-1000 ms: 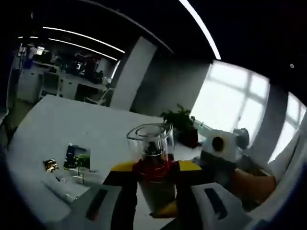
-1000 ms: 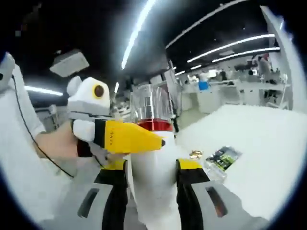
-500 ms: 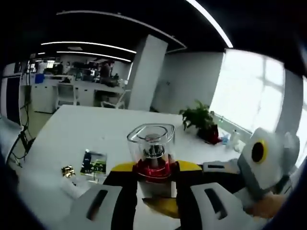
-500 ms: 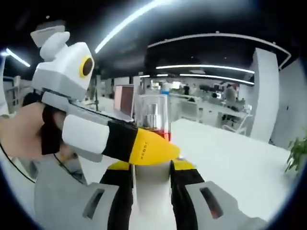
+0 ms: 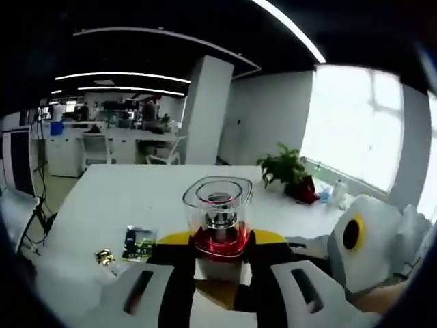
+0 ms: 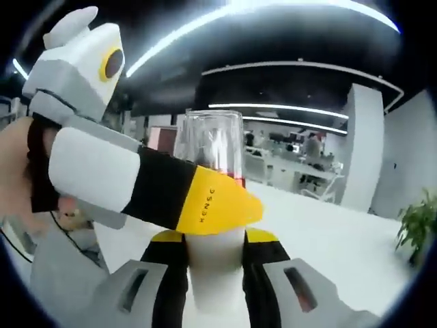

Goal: Arrange the skincare products in the storage area until every visible bottle or jar stands upright without overlapping.

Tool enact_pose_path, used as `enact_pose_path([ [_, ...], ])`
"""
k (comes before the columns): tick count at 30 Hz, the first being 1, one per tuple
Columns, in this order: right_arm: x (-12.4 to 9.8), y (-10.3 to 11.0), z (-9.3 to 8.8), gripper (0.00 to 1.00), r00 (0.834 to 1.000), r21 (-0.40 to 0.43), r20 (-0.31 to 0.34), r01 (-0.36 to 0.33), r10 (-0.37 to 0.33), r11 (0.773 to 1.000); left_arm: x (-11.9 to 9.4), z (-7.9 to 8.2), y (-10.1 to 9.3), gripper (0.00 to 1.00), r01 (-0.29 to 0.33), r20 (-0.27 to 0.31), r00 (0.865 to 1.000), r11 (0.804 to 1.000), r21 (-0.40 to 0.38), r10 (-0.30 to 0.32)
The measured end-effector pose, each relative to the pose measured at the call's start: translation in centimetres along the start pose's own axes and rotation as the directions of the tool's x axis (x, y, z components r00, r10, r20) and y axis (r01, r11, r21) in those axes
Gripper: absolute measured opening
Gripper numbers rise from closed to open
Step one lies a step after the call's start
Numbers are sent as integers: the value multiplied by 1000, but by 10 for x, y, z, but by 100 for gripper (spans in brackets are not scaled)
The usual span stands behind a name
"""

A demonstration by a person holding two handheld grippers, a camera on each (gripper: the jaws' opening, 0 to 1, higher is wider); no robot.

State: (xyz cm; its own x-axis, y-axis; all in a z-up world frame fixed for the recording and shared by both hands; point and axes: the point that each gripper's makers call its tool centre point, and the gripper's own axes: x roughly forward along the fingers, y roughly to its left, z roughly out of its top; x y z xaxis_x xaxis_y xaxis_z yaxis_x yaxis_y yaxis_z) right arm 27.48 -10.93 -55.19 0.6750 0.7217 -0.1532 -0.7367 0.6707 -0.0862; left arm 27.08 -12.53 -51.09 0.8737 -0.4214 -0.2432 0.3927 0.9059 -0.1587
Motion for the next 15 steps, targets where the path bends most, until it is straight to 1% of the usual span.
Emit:
enact_pose_path([
  [1,-1,-1,1,28,1000,18,15,-1,1,1000,0,1,-1,25,3,3,1000,1000,2,-3],
  [2,-3,0,3,28,999,54,41,-22,20,998,0,2,-3,25,4,7,1000,1000,6,-4],
  [4,-4,-1,4,28,997,107,58,-47,41,993,1,4,-3,25,10,20,1000,999,38,-11],
  [5,-6,-1,4,28,995,145,74,-74,64,987,2,5,-5,24,17,25,1000,998,59,-19],
  [7,-10,-1,6,28,991,199,102,-105,86,974,2,8,-8,24,38,33,999,997,61,-40],
  [8,-10,0,7,28,986,237,122,-144,118,961,2,9,-9,24,56,35,998,997,50,-57],
  [9,-11,0,8,28,981,260,135,-168,137,951,2,11,-10,24,76,36,996,996,54,-78],
  [11,-14,0,9,28,967,305,174,-230,183,924,2,12,-14,24,143,43,989,990,0,-143],
  [12,-17,-1,10,28,958,333,191,-267,213,904,2,11,-16,24,193,28,981,981,-20,-192],
  [13,-19,-1,10,28,953,340,201,-286,228,896,2,11,-16,24,220,17,975,973,-65,-220],
  [14,-23,4,12,28,935,348,226,-341,275,873,3,9,-20,25,287,3,958,954,-85,-288],
  [15,-25,6,12,28,928,378,233,-362,291,852,3,10,-21,26,322,1,946,942,-91,-324],
])
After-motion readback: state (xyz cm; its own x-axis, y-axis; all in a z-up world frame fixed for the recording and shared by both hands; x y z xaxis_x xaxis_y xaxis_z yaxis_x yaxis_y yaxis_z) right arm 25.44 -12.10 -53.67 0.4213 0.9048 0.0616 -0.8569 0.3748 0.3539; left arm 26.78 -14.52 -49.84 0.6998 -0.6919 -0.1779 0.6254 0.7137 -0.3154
